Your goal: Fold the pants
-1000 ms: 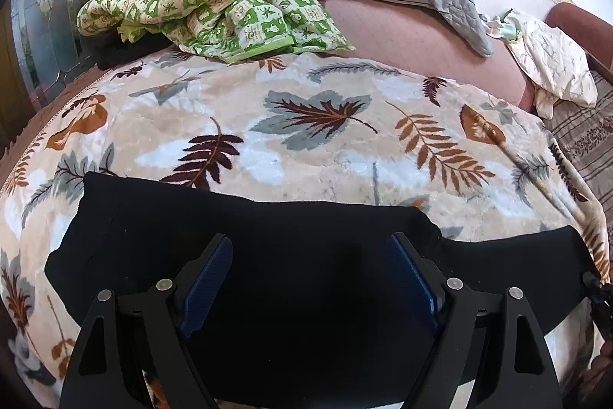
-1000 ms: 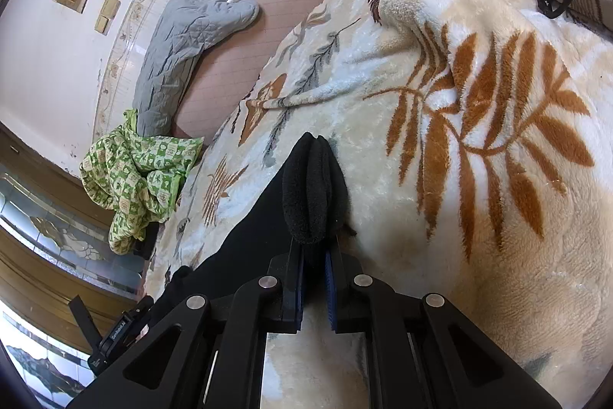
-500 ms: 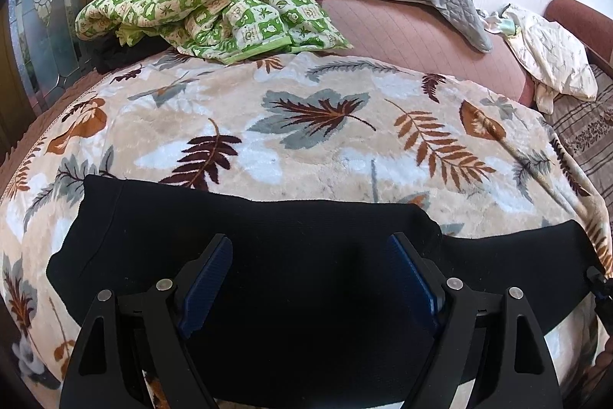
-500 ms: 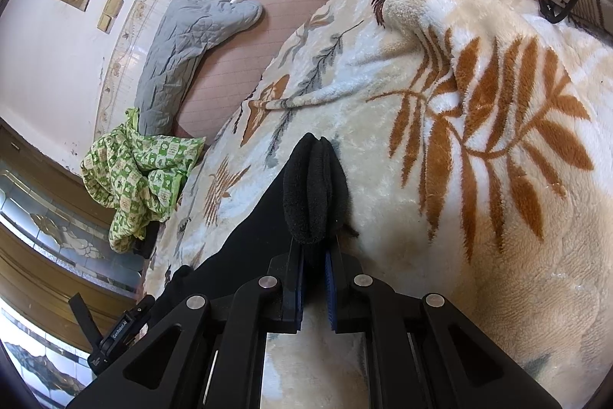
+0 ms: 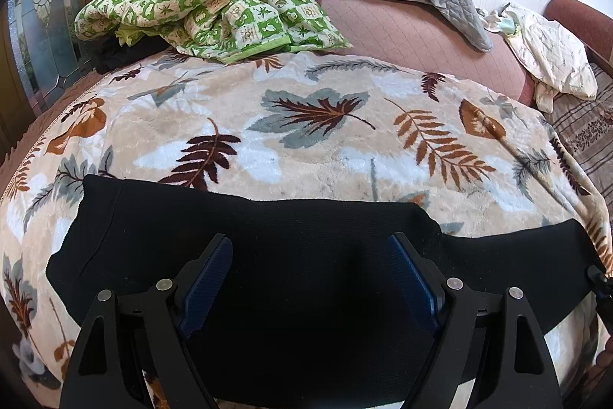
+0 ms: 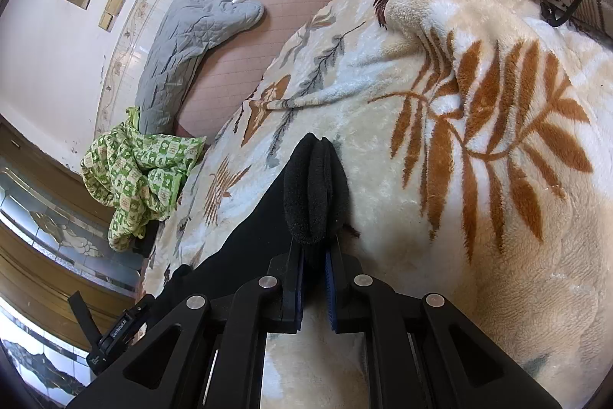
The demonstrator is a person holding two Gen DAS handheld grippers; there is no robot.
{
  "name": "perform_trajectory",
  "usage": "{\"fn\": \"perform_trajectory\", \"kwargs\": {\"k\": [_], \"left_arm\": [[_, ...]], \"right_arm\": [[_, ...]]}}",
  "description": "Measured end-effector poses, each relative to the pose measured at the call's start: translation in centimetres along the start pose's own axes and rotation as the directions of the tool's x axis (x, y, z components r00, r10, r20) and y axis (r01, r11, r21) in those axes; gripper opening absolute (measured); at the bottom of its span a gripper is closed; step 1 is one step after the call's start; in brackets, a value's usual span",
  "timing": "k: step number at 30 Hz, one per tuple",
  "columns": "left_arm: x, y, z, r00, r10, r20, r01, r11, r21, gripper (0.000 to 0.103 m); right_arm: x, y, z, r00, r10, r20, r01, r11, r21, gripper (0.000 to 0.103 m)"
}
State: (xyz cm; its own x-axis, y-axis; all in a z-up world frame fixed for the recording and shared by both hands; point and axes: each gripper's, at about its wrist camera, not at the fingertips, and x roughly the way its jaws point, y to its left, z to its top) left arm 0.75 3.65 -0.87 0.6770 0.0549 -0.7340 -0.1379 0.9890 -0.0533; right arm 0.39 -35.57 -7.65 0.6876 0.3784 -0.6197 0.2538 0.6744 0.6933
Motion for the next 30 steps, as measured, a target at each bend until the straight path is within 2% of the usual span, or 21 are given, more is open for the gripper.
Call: {"fn": "perform_trajectory", "kwargs": {"k": [8, 12, 13, 15, 17, 18, 20, 21, 28, 30], "left_arm": [[0.0, 0.0, 0.0, 1.0, 0.0, 0.002, 0.0, 1.0, 0.0, 0.082], [0.0, -0.1, 0.1, 1.0, -0.001, 0.004, 0.001, 1.0, -0.001, 0.082], [0.1, -0.2, 0.1, 1.0, -0.001, 0.005, 0.001, 1.0, -0.001, 0.082], [0.2, -0.5, 0.2, 1.0, 0.003, 0.004, -0.003, 1.0, 0.006, 0.082], [0.4, -1.0, 0.3, 1.0, 0.009, 0.0, -0.009, 1.0, 0.02, 0.082], [0.4, -1.2, 0.3, 1.0, 0.012, 0.0, -0.012, 1.0, 0.027, 0.082], [0.4, -1.5, 0.3, 1.0, 0.021, 0.0, -0.021, 0.999, 0.043, 0.082], [0.3, -1.6, 0.4, 1.0, 0.022, 0.002, -0.022, 0.999, 0.045, 0.082], [-0.1, -1.5, 0.5, 1.0, 0.017, 0.013, -0.018, 0.999, 0.04, 0.082], [-0.1, -1.7, 0.3, 1.0, 0.021, 0.015, -0.022, 0.998, 0.053, 0.082]], "right_arm": [[0.2, 0.0, 0.1, 1.0, -0.023, -0.003, 0.023, 1.0, -0.02, 0.008], [0.4, 1.1, -0.2, 0.994, -0.108, 0.004, 0.108, 0.99, -0.093, 0.008], [0.6, 2.2, -0.4, 0.984, -0.177, 0.016, 0.177, 0.97, -0.165, 0.008], [1.2, 4.8, -1.1, 0.948, -0.313, 0.063, 0.317, 0.898, -0.305, 0.008], [2.5, 7.3, -1.9, 0.877, -0.468, 0.109, 0.47, 0.788, -0.398, 0.008], [3.6, 8.9, -2.4, 0.823, -0.552, 0.139, 0.551, 0.711, -0.437, 0.008], [4.9, 10.7, -3.0, 0.776, -0.607, 0.175, 0.605, 0.635, -0.48, 0.008], [5.5, 11.3, -3.2, 0.761, -0.622, 0.185, 0.62, 0.612, -0.491, 0.008], [6.5, 12.3, -2.9, 0.712, -0.672, 0.202, 0.673, 0.572, -0.468, 0.008], [6.5, 12.3, -3.1, 0.704, -0.681, 0.201, 0.682, 0.569, -0.459, 0.009]]}}
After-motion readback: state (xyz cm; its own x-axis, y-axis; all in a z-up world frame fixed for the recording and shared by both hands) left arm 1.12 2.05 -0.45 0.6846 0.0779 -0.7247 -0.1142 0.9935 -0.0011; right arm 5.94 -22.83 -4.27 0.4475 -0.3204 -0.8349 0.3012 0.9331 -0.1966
